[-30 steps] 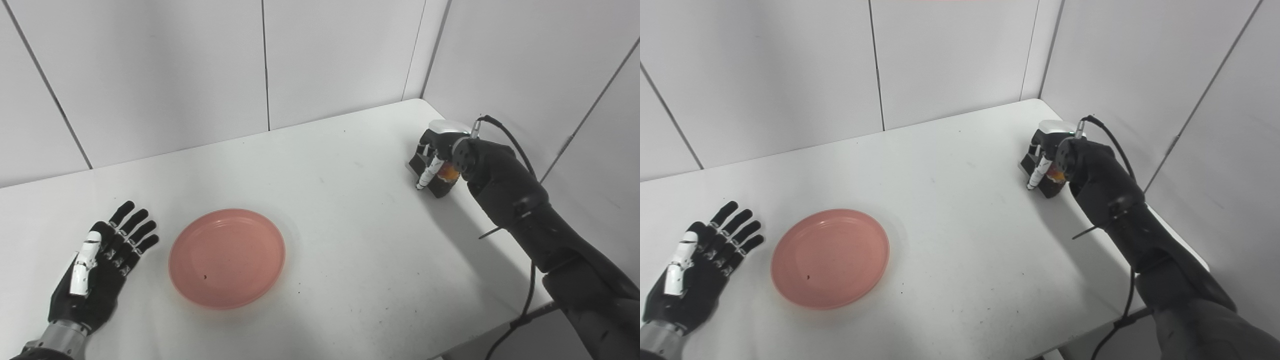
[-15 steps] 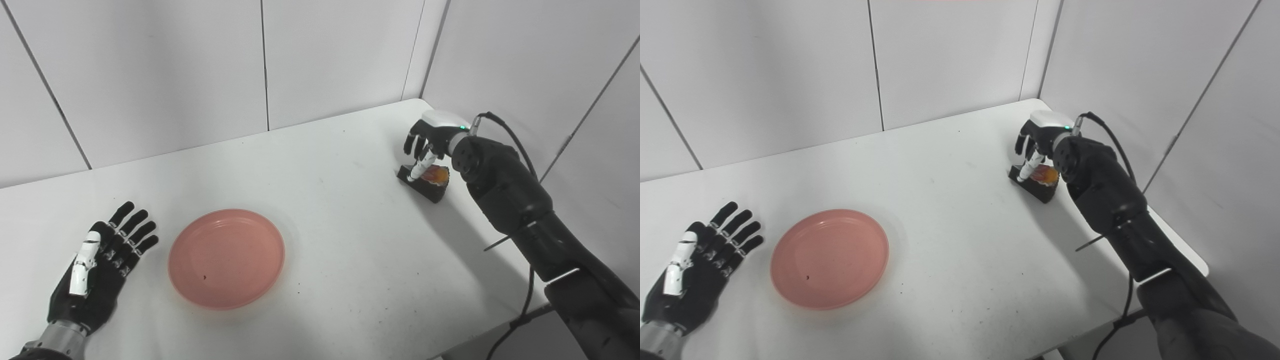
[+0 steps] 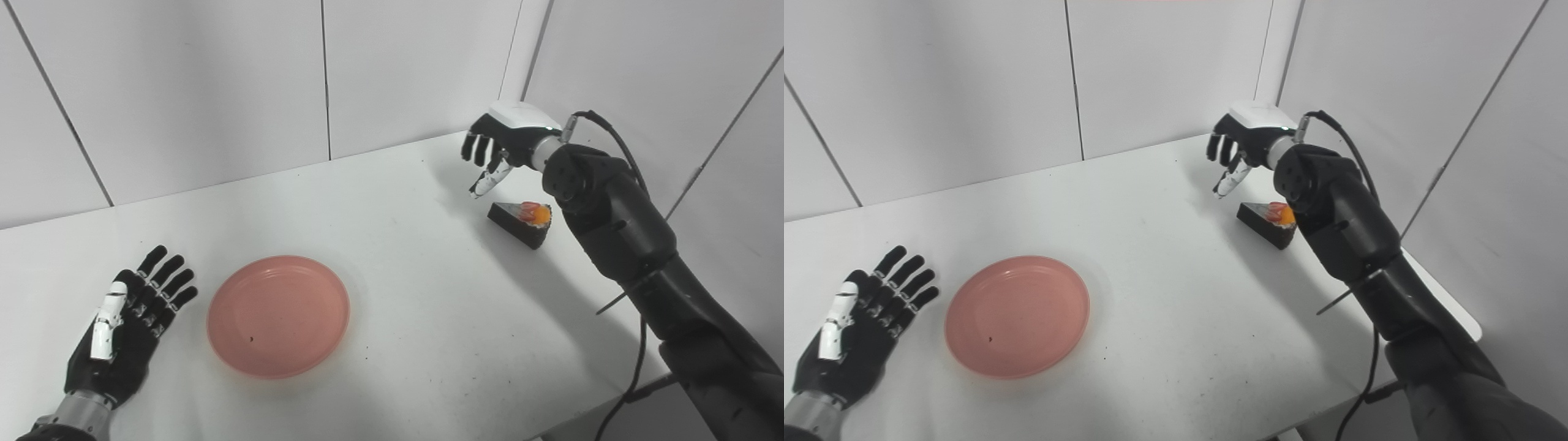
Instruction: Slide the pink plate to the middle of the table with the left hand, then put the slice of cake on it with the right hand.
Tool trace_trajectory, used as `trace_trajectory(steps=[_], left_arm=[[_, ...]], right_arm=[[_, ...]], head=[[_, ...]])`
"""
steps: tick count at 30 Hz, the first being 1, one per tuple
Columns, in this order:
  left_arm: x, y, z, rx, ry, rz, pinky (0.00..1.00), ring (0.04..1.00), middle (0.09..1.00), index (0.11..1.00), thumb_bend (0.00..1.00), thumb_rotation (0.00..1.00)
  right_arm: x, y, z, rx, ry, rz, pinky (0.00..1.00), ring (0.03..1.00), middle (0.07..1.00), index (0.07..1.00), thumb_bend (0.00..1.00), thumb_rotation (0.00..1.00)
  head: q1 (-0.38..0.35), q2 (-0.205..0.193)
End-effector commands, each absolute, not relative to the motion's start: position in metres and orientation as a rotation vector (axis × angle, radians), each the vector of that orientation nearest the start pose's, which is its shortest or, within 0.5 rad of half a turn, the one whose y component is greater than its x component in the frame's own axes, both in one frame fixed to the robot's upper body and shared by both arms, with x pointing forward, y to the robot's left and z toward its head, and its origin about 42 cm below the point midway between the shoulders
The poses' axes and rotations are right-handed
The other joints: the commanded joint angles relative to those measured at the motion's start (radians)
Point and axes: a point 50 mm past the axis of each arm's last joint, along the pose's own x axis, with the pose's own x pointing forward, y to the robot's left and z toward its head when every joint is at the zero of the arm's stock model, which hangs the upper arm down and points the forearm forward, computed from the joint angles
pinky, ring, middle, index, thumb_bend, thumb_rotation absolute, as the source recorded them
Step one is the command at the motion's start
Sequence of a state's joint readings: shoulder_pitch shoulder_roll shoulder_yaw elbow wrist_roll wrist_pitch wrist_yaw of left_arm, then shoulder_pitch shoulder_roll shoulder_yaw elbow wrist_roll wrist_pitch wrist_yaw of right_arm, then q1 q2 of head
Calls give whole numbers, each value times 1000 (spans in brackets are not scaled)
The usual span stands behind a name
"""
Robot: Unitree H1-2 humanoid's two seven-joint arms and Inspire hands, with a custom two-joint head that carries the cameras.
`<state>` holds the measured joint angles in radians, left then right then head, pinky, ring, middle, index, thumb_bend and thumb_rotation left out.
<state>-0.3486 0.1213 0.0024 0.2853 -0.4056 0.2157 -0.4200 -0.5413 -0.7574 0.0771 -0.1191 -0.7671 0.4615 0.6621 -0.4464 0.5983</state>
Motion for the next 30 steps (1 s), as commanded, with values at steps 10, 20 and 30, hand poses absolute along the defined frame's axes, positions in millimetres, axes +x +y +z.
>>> trace_trajectory(steps=[10,20,30], left_arm=[[376,208,92,-303,253,-484,891,910,933,931,440,959],[379,216,86,-312,261,-483,903,907,928,927,440,965],[379,218,89,-301,265,-473,887,895,915,914,466,922]], right_arm=[[393,-393,370,-1505,382,-79,721,873,910,898,926,289],[379,-431,351,-1563,637,-151,670,894,980,971,1000,481],[371,-442,339,-1515,672,-157,729,967,1000,961,980,451]], head=[[-15,-8],[-30,-7],[-46,-7]])
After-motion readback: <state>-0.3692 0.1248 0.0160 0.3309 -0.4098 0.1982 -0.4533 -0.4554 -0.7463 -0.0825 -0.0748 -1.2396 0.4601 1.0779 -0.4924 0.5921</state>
